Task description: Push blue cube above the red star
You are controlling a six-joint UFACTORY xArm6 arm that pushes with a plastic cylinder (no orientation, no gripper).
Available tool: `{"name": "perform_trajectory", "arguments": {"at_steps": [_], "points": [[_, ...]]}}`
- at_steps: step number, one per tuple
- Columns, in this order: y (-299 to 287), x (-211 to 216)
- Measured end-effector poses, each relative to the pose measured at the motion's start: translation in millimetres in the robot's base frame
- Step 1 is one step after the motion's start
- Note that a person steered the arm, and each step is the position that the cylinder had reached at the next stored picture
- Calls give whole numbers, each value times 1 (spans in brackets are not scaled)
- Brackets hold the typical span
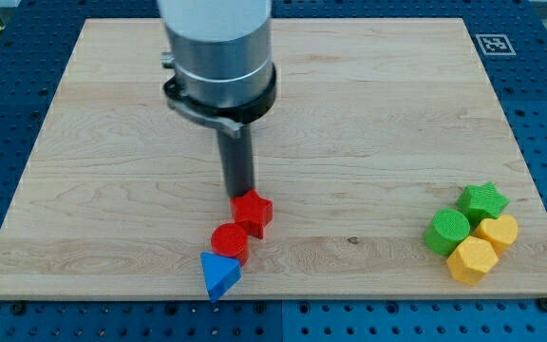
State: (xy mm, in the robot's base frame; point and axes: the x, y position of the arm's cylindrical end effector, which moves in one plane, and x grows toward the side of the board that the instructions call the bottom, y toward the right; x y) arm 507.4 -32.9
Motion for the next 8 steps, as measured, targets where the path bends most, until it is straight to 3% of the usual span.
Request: {"name": "perform_trajectory", "arguments": {"at_steps": [2,3,4,5,6,8], "points": [[95,-13],[106,-65],[67,-134],[-20,-164],[-58,-163],[-55,-134]]}}
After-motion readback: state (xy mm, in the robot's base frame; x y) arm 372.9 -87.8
